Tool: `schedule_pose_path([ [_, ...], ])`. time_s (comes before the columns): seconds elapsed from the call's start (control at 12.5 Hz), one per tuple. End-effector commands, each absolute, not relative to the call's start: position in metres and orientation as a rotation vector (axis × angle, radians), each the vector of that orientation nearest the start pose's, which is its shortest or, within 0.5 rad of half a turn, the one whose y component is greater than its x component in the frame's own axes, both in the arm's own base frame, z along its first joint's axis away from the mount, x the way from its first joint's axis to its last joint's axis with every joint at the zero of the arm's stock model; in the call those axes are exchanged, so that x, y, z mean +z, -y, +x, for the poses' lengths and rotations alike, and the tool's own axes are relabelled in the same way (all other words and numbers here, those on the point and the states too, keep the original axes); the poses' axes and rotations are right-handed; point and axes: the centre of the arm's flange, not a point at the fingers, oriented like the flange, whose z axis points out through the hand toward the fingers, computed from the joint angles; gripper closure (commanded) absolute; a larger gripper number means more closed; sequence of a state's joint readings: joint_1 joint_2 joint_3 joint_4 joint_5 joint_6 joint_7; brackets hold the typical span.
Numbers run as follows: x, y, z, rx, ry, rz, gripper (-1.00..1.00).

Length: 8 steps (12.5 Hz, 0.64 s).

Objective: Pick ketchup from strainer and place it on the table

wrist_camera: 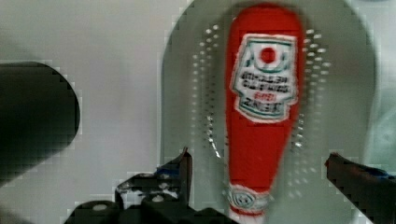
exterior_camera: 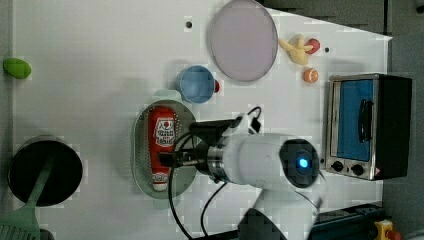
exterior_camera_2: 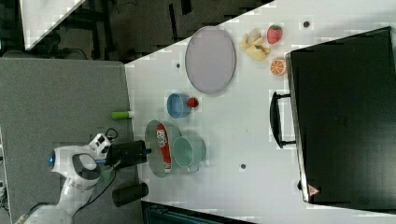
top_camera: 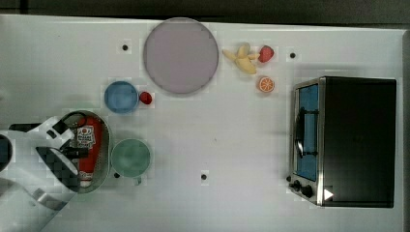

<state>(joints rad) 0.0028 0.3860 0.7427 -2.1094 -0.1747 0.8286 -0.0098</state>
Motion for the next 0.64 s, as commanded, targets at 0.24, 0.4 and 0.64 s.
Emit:
schedule_pose_path([
  [0.24,0.237,-0.385,0.43,0.099,-0.088,-3.027,-1.0],
  [0.4,0.218,-0.384,0.429,0.091,-0.111,-3.028,-1.0],
  [0.64,0.191,-0.382,0.43,0.073,-0.065,-3.027,-1.0],
])
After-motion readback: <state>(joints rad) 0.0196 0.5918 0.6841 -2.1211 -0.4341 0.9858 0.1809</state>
